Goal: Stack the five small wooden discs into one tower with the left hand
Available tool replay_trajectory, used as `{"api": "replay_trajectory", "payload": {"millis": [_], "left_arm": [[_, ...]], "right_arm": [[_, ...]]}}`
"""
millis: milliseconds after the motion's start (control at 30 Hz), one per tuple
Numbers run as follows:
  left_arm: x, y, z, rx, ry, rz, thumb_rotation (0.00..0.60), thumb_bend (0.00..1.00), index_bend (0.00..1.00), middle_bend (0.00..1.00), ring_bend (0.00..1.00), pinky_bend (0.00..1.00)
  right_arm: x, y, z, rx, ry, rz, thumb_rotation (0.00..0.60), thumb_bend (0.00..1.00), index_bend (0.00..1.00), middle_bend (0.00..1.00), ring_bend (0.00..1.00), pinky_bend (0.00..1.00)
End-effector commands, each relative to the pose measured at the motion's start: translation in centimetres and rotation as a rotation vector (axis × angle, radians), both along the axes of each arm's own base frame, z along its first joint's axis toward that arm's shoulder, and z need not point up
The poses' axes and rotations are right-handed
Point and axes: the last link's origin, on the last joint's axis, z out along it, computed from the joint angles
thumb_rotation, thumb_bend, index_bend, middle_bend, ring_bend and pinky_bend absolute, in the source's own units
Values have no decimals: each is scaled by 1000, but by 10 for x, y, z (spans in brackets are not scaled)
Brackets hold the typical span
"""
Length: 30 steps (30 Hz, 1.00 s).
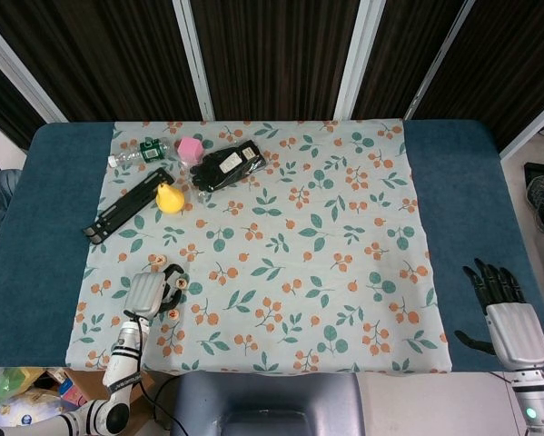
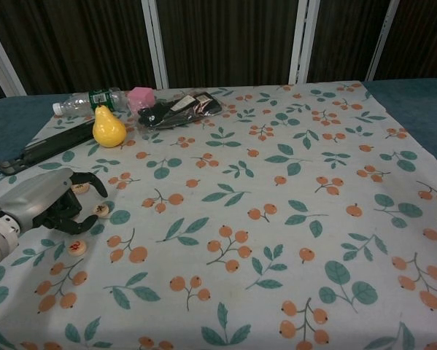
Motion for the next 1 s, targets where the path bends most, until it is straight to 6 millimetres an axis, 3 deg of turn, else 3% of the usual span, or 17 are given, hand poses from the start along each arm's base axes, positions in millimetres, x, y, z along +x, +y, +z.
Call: {"api": "replay_trajectory", "payload": {"millis": [33,1000], "left_arm": [[-2,0,0,0,0,6,600,406,384,1000,1000,1000],[-1,2,-8,-10,6,3,600,406,453,1000,1000,1000]], "right_arm": [[0,0,0,0,0,1,600,80,0,0,0,0],[0,1,0,-1,0,-1,600,81,0,0,0,0]]}}
